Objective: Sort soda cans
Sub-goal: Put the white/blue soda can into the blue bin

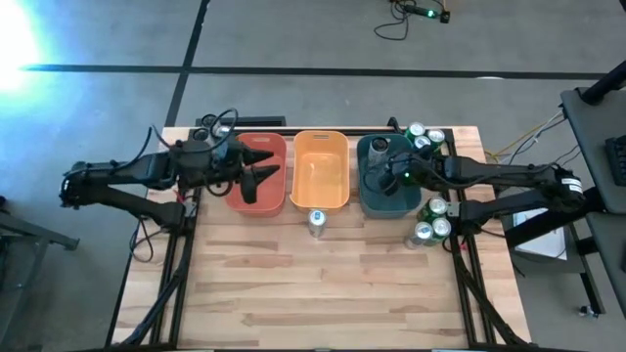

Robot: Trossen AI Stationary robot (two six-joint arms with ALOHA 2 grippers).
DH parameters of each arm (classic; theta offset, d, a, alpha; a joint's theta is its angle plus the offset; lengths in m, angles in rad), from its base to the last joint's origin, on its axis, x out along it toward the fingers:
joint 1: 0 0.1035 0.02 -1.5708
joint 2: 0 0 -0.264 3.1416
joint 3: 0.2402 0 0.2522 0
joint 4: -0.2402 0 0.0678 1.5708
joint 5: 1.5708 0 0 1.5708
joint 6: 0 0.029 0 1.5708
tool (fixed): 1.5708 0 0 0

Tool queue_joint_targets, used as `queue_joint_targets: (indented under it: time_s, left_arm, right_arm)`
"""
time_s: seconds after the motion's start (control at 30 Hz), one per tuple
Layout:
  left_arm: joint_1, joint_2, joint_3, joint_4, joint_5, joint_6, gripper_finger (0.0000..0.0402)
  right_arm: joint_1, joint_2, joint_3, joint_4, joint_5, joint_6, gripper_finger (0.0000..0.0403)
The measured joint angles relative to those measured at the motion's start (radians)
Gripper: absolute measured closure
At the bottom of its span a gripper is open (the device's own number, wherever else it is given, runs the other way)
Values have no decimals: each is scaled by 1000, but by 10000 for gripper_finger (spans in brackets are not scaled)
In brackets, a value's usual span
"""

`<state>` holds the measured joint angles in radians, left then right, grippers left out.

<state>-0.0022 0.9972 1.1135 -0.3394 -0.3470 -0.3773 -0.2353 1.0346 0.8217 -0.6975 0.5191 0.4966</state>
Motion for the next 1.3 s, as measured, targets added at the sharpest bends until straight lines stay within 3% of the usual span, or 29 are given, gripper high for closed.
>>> queue_joint_targets:
  time_s: [0.27,0.73,0.97,1.3]
  left_arm:
    - [58,1,-49,77,-2,-30,196]
    - [194,93,-49,100,-7,-98,196]
    - [269,111,-49,84,-10,-129,196]
    - [338,107,-49,47,-10,-165,196]
  right_arm:
    - [-87,-24,-54,109,-136,-102,151]
    - [-186,-54,-60,148,-191,-252,151]
    - [-196,-44,-108,197,-233,-274,151]
    - [-200,-43,-150,252,-208,-265,142]
